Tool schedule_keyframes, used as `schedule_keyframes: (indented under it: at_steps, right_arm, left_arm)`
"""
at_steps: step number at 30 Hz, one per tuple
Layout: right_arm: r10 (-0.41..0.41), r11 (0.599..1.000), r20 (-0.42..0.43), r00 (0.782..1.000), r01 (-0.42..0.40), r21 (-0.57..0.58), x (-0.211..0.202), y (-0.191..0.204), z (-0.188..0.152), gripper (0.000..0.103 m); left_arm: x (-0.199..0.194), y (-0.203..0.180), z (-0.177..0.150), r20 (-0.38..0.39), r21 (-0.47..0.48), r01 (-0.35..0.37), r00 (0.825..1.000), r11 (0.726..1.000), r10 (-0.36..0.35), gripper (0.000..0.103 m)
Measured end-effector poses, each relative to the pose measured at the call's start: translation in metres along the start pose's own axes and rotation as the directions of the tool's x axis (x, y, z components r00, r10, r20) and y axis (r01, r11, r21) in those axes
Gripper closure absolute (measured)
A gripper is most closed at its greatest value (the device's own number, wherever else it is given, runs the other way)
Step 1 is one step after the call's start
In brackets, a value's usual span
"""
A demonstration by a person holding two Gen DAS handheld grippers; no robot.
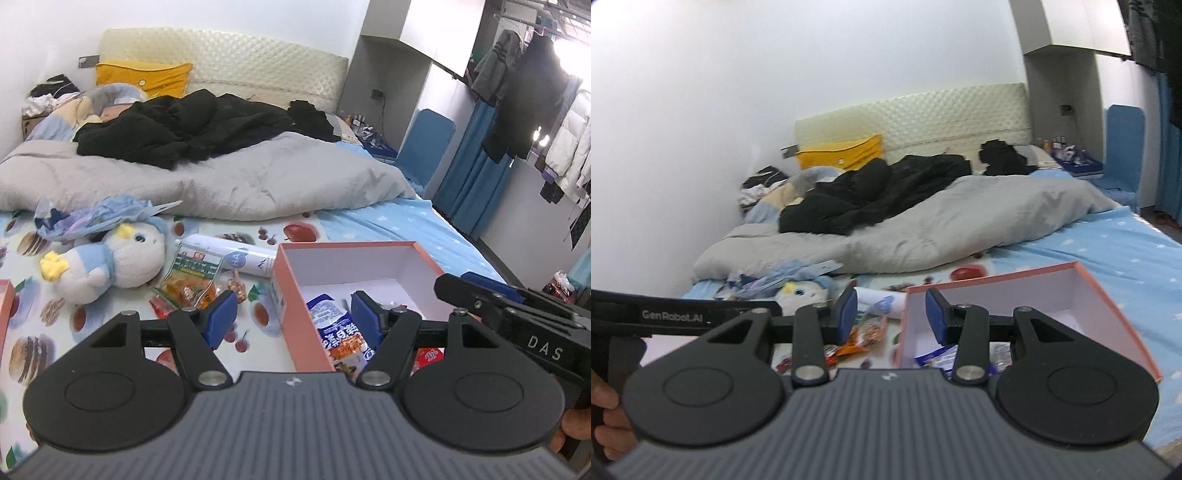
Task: Organize snacks
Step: 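Withdraw both tools from the box back toward the snack pile, then lower left tool onto brown strip packet while right tool reaches green packet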
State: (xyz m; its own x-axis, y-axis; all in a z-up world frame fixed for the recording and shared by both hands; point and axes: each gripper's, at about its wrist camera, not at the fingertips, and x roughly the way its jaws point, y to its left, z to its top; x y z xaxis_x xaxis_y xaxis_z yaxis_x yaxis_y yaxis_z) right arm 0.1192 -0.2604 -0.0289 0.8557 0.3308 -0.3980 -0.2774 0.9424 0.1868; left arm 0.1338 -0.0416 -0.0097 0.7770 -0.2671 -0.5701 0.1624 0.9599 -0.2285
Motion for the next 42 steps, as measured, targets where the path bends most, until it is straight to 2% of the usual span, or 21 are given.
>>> schedule_keyframes:
  at_steps: [5,9,16,18,25,28,33,42]
  right_arm:
    - [0.03,0.999,-0.004,1.0,-0.031,-0.023,0.001,0.016,-0.007,0.059]
    - [0.046,0.999,-0.017,0.999,-0.047,-0.019,0.002,0.024,-0.015,0.059]
    - [0.069,0.997,-0.056,0.996,-0.07,-0.016,0.005,0.04,-0.039,0.059]
    - [0.078,0.997,-0.082,0.994,-0.079,-0.005,0.006,0.043,-0.05,0.059]
    - [0.116,0.993,-0.163,0.98,-0.117,0.0,0.014,0.052,-0.073,0.059]
    - [0.147,0.989,-0.191,0.97,-0.143,0.034,0.021,0.053,-0.077,0.059]
    - [0.166,0.986,-0.227,0.96,-0.155,0.062,0.033,0.054,-0.08,0.059]
    - [0.169,0.986,-0.296,0.94,-0.158,0.062,0.073,0.059,-0.075,0.059]
  left_arm:
    - [-0.008,0.014,-0.011,0.003,-0.02,-0.021,1.0,1.0,0.021,0.03]
    - [-0.015,0.032,-0.019,0.019,-0.063,-0.024,1.0,0.998,0.025,0.021]
    - [-0.03,0.059,-0.039,-0.001,-0.081,-0.054,0.999,0.995,0.054,0.015]
    - [-0.037,0.064,-0.049,0.0,-0.074,-0.059,0.998,0.996,0.059,0.008]
    - [-0.046,0.088,-0.088,-0.026,-0.134,-0.097,0.995,0.986,0.094,0.007]
    - [-0.038,0.098,-0.105,-0.054,-0.155,-0.099,0.994,0.983,0.092,0.007]
    - [-0.013,0.107,-0.126,-0.113,-0.123,-0.119,0.988,0.985,0.105,0.007]
    - [0.043,0.132,-0.137,-0.201,-0.14,-0.117,0.976,0.983,0.087,0.007]
